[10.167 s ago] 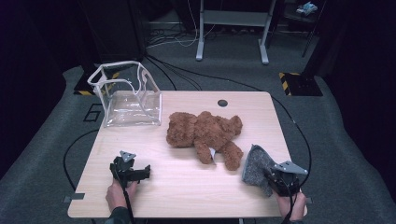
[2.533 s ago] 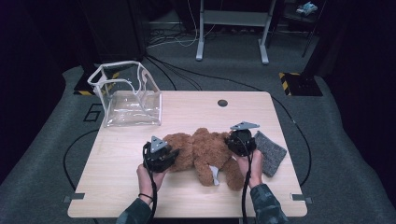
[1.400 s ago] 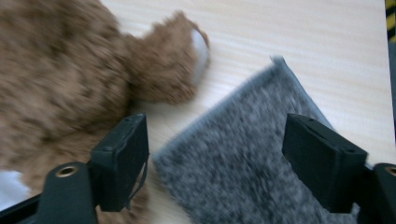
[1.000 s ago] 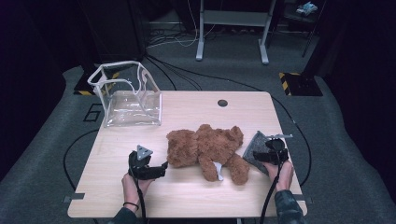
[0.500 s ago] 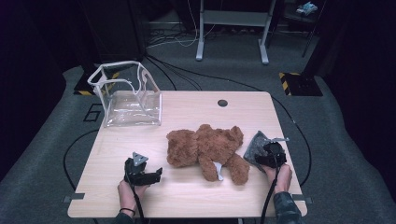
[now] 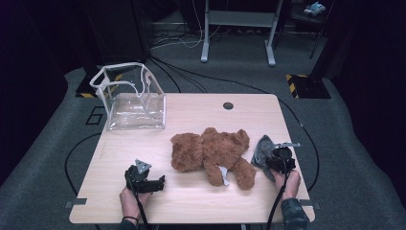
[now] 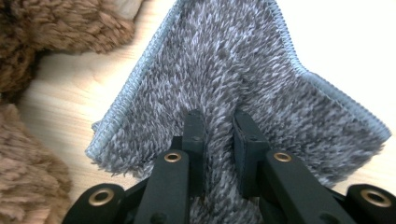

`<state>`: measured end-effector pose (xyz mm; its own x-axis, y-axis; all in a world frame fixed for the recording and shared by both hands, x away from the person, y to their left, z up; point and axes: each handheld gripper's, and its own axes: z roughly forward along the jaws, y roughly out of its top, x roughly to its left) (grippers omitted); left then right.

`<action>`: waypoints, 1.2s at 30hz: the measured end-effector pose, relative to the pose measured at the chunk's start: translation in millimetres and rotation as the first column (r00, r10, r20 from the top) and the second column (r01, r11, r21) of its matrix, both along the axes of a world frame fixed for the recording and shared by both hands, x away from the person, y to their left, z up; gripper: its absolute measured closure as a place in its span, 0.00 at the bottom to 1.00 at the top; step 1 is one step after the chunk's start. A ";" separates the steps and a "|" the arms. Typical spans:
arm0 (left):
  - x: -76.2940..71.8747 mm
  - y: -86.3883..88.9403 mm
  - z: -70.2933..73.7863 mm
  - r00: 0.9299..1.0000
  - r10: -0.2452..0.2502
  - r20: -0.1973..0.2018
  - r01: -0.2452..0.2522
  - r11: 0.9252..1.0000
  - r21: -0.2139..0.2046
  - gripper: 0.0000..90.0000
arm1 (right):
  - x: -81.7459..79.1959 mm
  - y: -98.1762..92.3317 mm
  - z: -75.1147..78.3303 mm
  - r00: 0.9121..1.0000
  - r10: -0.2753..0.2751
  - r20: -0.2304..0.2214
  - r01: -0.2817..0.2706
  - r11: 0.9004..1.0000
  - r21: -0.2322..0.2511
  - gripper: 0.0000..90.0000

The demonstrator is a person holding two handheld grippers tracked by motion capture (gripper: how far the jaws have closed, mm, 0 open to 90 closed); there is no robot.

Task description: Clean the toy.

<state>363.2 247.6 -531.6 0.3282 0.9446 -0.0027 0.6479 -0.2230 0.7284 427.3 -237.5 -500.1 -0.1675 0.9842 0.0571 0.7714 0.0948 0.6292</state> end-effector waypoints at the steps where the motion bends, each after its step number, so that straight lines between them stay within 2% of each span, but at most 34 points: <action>1: 0.3 0.6 0.1 1.000 -0.002 -0.001 0.002 1.000 0.002 0.04 | -0.4 -0.7 1.7 1.000 0.000 0.001 0.000 1.000 0.001 0.86; 5: 0.4 0.5 0.0 1.000 0.001 -0.001 -0.001 1.000 0.002 0.04 | -2.0 -4.3 8.7 1.000 0.008 0.026 -0.009 1.000 0.013 0.87; 6: 0.6 -0.1 0.0 1.000 0.009 -0.003 -0.009 1.000 -0.001 0.04 | -3.2 -3.5 11.5 1.000 -0.008 0.020 0.007 1.000 0.028 0.87; 10: 2.6 -2.1 -0.5 1.000 0.016 0.003 -0.016 1.000 -0.001 0.03 | -4.0 -7.0 21.2 0.998 0.007 0.054 -0.010 0.999 0.046 0.86; 11: 3.4 -2.0 -0.2 1.000 0.010 0.001 -0.010 1.000 0.004 0.03 | -4.9 -6.4 23.8 0.999 0.002 0.048 -0.005 0.998 0.057 0.87; 18: 7.7 -2.3 -0.2 1.000 0.008 -0.001 -0.008 1.000 0.000 0.03 | -5.0 -4.0 46.3 0.994 0.051 0.101 -0.057 0.997 0.051 0.86; 30: 14.3 -2.8 -0.2 1.000 0.004 -0.001 -0.004 1.000 -0.003 0.03 | -6.0 6.8 77.5 0.984 0.104 0.147 -0.115 0.991 0.064 0.86; 36: 16.7 -3.0 -0.1 1.000 -0.005 0.000 0.005 1.000 0.001 0.03 | -4.9 16.1 92.9 0.975 0.143 0.168 -0.156 0.985 0.069 0.86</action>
<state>379.8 244.6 -531.7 0.3333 0.9428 -0.0020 0.6470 -0.2272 0.7279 422.4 -221.5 -407.1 -0.3262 0.9405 0.0955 0.6393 0.1451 0.7551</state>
